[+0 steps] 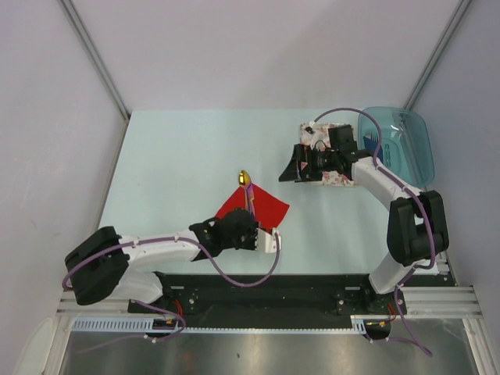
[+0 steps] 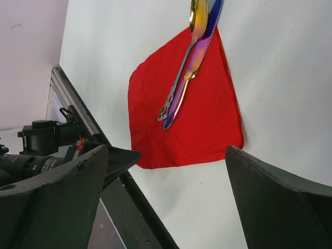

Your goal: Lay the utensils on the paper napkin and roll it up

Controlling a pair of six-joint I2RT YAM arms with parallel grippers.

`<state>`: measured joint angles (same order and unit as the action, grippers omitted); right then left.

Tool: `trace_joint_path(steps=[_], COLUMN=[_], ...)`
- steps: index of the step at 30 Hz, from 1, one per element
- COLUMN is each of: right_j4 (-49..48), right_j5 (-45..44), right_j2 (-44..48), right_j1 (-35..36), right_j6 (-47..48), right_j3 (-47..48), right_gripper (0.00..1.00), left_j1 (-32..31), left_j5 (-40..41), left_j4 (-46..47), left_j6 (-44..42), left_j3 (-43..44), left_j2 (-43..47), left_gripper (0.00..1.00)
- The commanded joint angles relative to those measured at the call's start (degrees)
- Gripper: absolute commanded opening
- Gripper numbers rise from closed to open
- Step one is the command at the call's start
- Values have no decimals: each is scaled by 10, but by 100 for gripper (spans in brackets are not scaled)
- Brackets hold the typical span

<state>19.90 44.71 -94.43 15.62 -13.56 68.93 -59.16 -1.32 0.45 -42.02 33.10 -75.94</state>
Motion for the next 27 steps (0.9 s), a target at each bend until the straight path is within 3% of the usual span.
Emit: trace_joint_path(steps=[1,17,27], right_j4=[-10,-14,5], right_j5=[23,55,86], right_j2=[-9,-42,-81], right_j1=[-1,6,26], right_j6=[-9,-28,-32], right_j3=[22,13,-5], right_gripper=[100,97,80], left_j1=[31,125,156], left_j5=[-43,-71,-77], left_j4=[-27,-13,-7], left_j6=[12,-1,2], left_j3=[46,108,131], left_j2=[6,-62,-106], left_gripper=[0,0,0])
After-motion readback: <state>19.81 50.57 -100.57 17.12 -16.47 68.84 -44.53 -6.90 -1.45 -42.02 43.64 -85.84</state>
